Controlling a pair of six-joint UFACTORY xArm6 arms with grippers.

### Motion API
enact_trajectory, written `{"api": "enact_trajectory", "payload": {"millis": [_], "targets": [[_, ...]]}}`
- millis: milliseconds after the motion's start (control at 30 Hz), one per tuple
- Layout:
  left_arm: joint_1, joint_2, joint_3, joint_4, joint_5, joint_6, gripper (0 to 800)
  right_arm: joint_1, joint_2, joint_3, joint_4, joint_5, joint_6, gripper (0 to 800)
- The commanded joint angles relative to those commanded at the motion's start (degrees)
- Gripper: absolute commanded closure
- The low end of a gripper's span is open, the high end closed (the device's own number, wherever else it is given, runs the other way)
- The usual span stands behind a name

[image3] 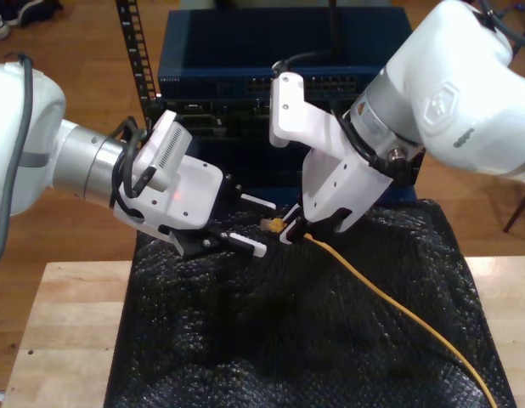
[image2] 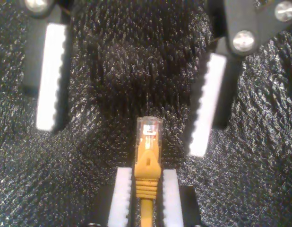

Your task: Grab the cable and plug it in

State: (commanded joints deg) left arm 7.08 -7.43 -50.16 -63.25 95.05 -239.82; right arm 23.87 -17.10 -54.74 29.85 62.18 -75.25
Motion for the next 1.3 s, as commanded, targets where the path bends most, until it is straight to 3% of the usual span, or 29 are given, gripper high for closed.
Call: {"api": "enact_trajectory", "payload": {"millis": [533,1067,1300], "targets": [[0.26,0.09,0.18,-0.18,-1.14,-0.62,437,-0.26,0.0,0.09,0.26,0.0,0.0,793],[0.26,0.18,0.0,-1.85,-1.67,-0.62,448,-0.18,0.18,0.09,0.26,0.0,0.0,793],[0.26,0.18,0.09,-1.85,-1.85,-0.62,498,-0.26,0.09,0.18,0.35,0.0,0.0,793]]}}
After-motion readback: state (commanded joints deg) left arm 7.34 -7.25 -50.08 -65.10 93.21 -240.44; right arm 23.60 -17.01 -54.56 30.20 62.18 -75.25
